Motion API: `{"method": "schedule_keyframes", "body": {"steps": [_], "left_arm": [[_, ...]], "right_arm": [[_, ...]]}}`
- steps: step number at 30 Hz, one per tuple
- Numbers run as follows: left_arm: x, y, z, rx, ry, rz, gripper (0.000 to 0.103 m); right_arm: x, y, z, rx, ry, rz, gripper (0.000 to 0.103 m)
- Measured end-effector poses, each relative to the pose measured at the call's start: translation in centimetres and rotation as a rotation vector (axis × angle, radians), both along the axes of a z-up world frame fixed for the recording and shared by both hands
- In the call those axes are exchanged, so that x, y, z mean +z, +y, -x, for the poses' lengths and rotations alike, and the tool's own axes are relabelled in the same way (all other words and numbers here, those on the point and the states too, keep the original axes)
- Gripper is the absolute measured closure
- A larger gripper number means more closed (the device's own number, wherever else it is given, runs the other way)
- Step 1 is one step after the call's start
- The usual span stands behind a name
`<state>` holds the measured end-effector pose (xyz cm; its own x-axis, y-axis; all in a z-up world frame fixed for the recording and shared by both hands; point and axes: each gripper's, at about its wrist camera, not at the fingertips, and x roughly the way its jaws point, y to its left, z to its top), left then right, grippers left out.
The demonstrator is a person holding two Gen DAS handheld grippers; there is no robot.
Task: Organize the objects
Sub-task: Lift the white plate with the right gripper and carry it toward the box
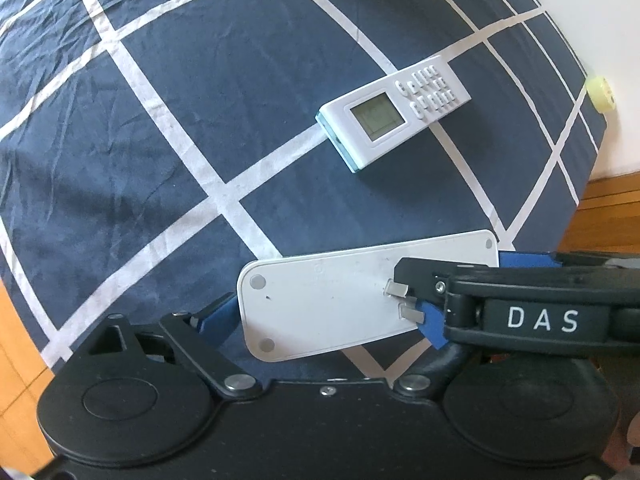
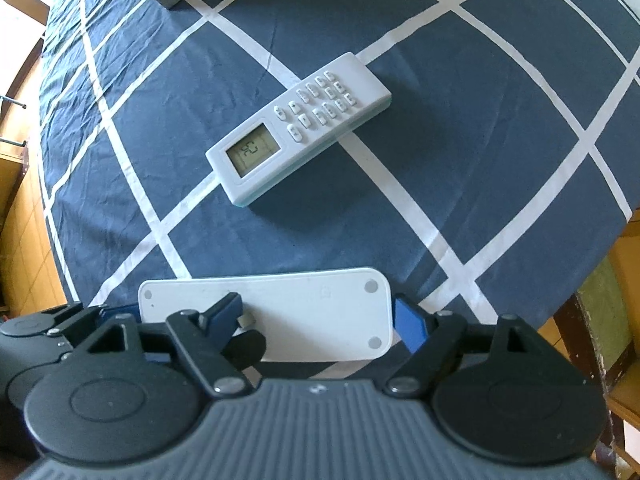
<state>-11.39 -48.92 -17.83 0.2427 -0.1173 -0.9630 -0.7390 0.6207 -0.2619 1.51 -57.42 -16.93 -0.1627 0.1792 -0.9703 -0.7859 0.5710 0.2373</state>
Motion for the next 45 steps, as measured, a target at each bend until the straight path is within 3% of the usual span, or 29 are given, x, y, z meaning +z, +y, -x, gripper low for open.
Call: {"method": "schedule_keyframes", "body": {"steps": [17, 30, 45], "left_arm": [[6.3, 4.8, 1.6, -0.071, -0.022, -0.099, 0.011], [11.3, 15.3, 4.3, -0.175, -0.060, -0.180, 0.011], [14.4, 26.1, 6.4, -0.264, -0.089, -0.239, 0.011]], "right_arm": [[5.8, 3.5, 2.5, -0.075, -0.025, -0.110, 0.023], [10.4, 12.6, 7.3, -0.172, -0.067, -0.191, 0.023], [13.3, 22.8, 11.4, -0.266, -0.097, -0.251, 0.023]]}}
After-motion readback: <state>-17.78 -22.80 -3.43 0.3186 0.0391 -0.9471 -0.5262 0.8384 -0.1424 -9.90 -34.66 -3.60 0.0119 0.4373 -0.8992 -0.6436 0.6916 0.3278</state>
